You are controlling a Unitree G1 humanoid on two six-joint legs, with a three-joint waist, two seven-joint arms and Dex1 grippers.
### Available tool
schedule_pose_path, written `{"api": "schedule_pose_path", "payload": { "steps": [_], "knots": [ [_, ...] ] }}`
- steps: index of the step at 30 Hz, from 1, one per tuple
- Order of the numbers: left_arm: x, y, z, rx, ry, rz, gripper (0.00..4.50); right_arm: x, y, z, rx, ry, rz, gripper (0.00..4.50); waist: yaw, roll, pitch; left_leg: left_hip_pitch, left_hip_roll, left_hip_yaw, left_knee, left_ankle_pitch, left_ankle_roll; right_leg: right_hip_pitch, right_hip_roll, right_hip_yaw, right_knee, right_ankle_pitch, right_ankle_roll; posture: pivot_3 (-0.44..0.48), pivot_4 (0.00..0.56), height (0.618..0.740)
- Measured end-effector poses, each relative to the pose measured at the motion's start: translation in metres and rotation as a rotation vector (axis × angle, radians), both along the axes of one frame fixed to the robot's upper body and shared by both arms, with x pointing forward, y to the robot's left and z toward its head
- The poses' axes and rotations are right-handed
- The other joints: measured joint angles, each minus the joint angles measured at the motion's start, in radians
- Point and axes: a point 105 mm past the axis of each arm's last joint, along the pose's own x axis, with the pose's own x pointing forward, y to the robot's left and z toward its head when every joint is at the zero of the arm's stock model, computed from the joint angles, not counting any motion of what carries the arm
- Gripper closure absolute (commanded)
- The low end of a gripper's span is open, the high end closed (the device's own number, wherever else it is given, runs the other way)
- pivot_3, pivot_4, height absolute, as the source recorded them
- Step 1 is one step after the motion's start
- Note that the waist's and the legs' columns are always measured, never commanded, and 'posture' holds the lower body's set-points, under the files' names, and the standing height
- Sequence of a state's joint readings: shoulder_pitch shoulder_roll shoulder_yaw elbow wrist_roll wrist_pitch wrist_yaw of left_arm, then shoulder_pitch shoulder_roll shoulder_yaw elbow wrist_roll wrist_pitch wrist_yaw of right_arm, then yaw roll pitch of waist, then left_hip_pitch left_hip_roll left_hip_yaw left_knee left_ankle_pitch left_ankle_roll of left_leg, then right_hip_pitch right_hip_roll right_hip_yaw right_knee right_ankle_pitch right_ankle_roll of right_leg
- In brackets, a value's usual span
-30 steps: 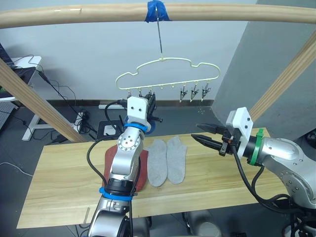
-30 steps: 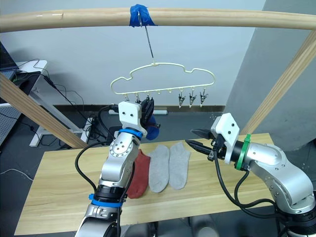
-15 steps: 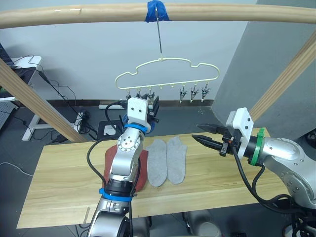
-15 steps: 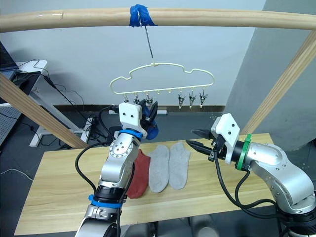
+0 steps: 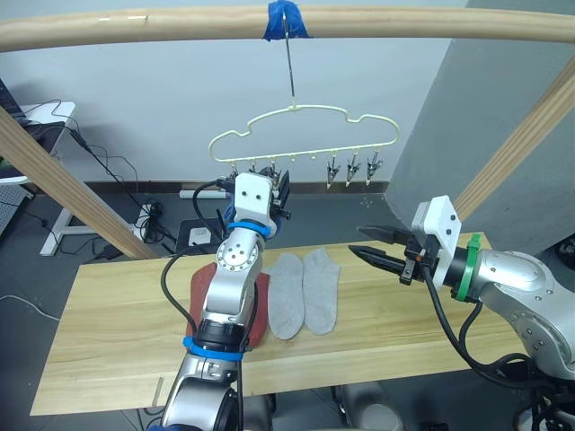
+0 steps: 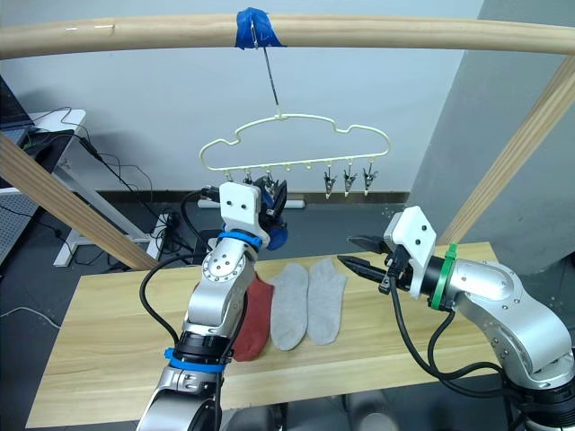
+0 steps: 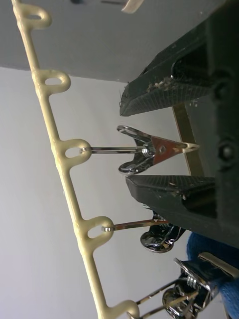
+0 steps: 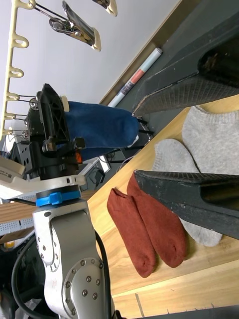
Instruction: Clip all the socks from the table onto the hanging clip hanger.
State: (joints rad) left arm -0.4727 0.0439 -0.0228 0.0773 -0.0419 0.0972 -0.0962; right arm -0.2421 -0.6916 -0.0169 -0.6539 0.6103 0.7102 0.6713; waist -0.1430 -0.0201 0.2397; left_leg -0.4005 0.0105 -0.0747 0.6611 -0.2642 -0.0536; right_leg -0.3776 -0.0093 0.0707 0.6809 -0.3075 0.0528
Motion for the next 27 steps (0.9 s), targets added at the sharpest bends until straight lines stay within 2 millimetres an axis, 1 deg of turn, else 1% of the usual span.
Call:
{"api": "schedule_pose_path", "payload": {
  "steps": [2, 3, 4, 7, 9, 13, 20, 23, 25, 27],
  "knots": [
    [0.001, 0.0, 0.0, 0.003, 0.002, 0.003, 2.45, 0.0, 0.0, 0.0, 0.0, 0.0, 0.0, 2.72, 0.0, 0.0, 0.0, 0.0, 0.0, 0.0, 0.0, 0.0, 0.0, 0.0, 0.0, 0.0, 0.0, 0.0, 0.0, -0.273, 0.216, 0.74],
    [0.001, 0.0, 0.0, 0.003, 0.0, 0.003, 2.83, 0.0, 0.0, 0.0, 0.0, 0.001, 0.0, 2.72, 0.0, 0.0, 0.0, 0.0, 0.0, 0.0, 0.0, 0.0, 0.0, 0.0, 0.0, 0.0, 0.0, 0.0, 0.0, -0.273, 0.216, 0.74],
    [0.001, 0.0, 0.0, 0.002, -0.001, 0.003, 2.99, 0.0, 0.0, 0.0, 0.0, 0.001, 0.0, 2.72, 0.0, 0.0, 0.0, 0.0, 0.0, 0.0, 0.0, 0.0, 0.0, 0.0, 0.0, 0.0, 0.0, 0.0, 0.0, -0.273, 0.216, 0.74],
    [0.001, -0.001, 0.001, 0.0, -0.006, 0.003, 3.83, 0.0, 0.0, 0.0, 0.001, 0.001, 0.0, 2.72, 0.0, 0.0, 0.0, 0.0, 0.0, 0.0, 0.0, 0.0, 0.0, 0.0, 0.0, 0.0, 0.0, 0.0, 0.0, -0.273, 0.216, 0.74],
    [0.0, -0.001, 0.002, -0.001, -0.011, 0.0, 4.2, 0.0, 0.0, 0.0, 0.001, 0.001, 0.0, 2.72, 0.0, 0.0, 0.0, 0.0, 0.0, 0.0, 0.0, 0.0, 0.0, 0.0, 0.0, 0.0, 0.0, 0.0, 0.0, -0.271, 0.215, 0.74],
    [0.0, -0.001, 0.002, 0.002, -0.014, -0.005, 4.21, 0.0, -0.001, -0.001, 0.0, 0.006, -0.001, 2.72, 0.0, 0.0, 0.0, 0.0, 0.0, 0.0, 0.0, 0.0, 0.0, 0.0, 0.0, 0.0, 0.0, 0.0, 0.0, -0.269, 0.214, 0.74],
    [-0.002, 0.0, 0.0, 0.017, -0.012, -0.026, 4.21, -0.002, -0.003, -0.011, -0.03, 0.03, -0.009, 2.72, 0.0, 0.0, 0.0, 0.0, 0.0, 0.0, 0.0, 0.0, 0.0, 0.0, 0.0, 0.0, 0.0, 0.0, 0.0, -0.263, 0.211, 0.74],
    [-0.003, -0.001, 0.0, 0.006, -0.009, -0.048, 4.21, 0.0, -0.005, -0.017, -0.075, 0.025, -0.032, 2.13, 0.001, 0.0, 0.0, 0.0, 0.0, 0.0, 0.0, 0.0, 0.0, 0.0, 0.0, 0.0, 0.0, 0.0, 0.0, -0.264, 0.208, 0.74],
    [-0.005, -0.003, 0.003, -0.012, -0.016, -0.068, 4.21, 0.003, -0.005, -0.022, -0.1, 0.027, -0.059, 1.48, 0.001, 0.0, 0.0, 0.0, 0.001, 0.0, 0.0, 0.0, 0.0, 0.0, 0.0, 0.0, 0.0, 0.0, 0.0, -0.264, 0.207, 0.74],
    [-0.007, -0.005, 0.005, -0.032, -0.012, -0.102, 4.21, 0.006, -0.003, -0.034, -0.131, 0.039, -0.091, 0.72, 0.0, 0.0, 0.0, 0.0, 0.001, 0.0, 0.0, 0.0, 0.0, 0.0, 0.0, 0.0, 0.0, 0.0, 0.0, -0.264, 0.207, 0.74]
  ]
}}
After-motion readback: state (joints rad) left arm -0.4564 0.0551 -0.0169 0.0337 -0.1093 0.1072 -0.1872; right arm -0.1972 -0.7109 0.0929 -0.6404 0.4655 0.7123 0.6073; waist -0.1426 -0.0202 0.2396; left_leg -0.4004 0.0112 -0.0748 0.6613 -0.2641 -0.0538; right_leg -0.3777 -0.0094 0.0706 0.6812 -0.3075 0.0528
